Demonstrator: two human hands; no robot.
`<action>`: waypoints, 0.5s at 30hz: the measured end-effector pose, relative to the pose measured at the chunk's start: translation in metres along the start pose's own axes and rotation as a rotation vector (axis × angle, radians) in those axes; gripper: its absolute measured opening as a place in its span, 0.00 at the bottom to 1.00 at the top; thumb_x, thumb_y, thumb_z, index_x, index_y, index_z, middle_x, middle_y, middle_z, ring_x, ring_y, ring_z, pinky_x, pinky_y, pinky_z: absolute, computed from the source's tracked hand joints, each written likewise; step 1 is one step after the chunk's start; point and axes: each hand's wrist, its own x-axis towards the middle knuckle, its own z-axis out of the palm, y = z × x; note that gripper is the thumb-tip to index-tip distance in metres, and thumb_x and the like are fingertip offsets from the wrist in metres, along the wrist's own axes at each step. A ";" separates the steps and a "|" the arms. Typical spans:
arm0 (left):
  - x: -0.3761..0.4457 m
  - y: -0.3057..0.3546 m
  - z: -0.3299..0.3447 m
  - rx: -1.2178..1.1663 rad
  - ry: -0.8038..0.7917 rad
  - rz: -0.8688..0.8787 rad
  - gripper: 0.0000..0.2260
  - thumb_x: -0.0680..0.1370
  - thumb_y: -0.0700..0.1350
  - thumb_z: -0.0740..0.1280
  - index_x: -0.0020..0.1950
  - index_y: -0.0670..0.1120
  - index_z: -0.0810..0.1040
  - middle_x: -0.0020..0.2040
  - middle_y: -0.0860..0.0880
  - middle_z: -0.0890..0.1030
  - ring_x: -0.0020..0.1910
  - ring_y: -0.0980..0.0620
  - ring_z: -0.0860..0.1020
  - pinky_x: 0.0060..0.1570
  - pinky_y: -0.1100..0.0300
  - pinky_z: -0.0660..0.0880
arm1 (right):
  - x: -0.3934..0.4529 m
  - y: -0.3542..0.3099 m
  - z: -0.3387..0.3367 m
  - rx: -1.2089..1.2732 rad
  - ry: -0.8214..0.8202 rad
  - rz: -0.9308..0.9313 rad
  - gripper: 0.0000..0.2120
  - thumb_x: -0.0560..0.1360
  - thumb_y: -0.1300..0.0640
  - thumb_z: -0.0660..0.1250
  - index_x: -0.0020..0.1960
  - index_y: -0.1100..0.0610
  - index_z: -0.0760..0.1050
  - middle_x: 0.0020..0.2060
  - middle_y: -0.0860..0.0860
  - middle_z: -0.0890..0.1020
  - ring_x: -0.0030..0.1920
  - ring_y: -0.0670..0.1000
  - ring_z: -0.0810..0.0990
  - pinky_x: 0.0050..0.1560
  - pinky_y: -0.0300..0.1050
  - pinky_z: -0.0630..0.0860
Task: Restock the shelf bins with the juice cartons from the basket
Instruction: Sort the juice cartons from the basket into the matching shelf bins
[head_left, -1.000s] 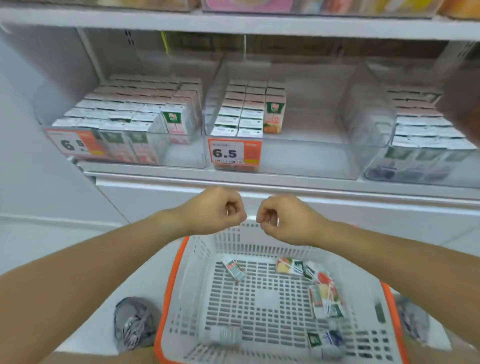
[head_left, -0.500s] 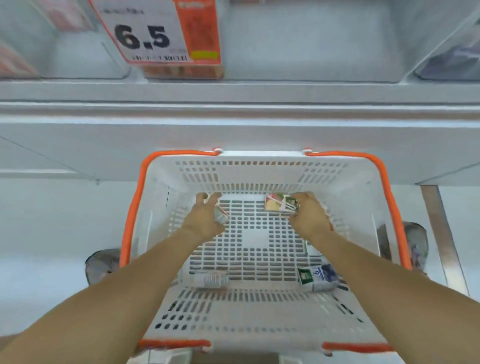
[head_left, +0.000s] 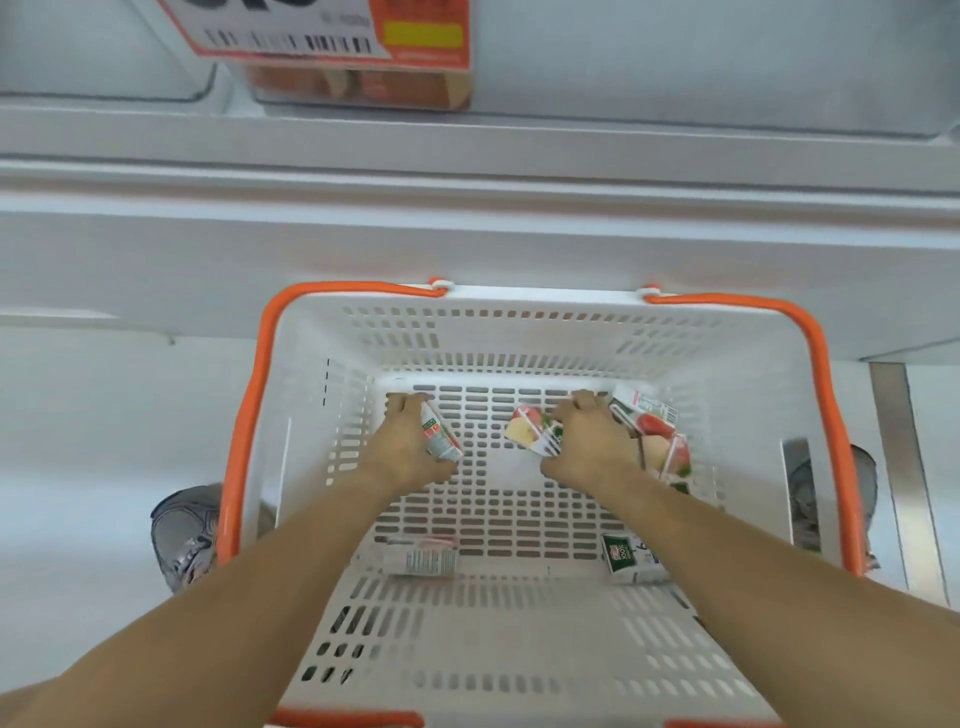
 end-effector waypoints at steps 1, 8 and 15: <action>-0.004 -0.001 0.001 0.028 -0.015 -0.011 0.38 0.66 0.51 0.79 0.70 0.48 0.65 0.62 0.50 0.66 0.55 0.48 0.77 0.54 0.53 0.77 | -0.004 -0.004 0.004 0.022 -0.014 -0.017 0.36 0.66 0.47 0.76 0.70 0.54 0.68 0.66 0.53 0.64 0.68 0.56 0.67 0.56 0.50 0.77; -0.032 0.015 0.003 -0.353 -0.067 -0.116 0.43 0.68 0.46 0.78 0.76 0.49 0.56 0.63 0.48 0.73 0.55 0.51 0.78 0.50 0.64 0.76 | -0.030 -0.017 -0.011 0.508 -0.105 -0.008 0.32 0.67 0.55 0.79 0.66 0.54 0.68 0.48 0.51 0.78 0.38 0.47 0.77 0.31 0.38 0.72; -0.071 0.064 -0.037 -0.884 -0.261 -0.013 0.37 0.62 0.47 0.80 0.65 0.38 0.68 0.49 0.40 0.83 0.50 0.43 0.80 0.57 0.53 0.74 | -0.075 -0.007 -0.108 0.892 -0.241 -0.130 0.27 0.64 0.72 0.79 0.60 0.59 0.77 0.50 0.59 0.82 0.40 0.54 0.84 0.40 0.43 0.82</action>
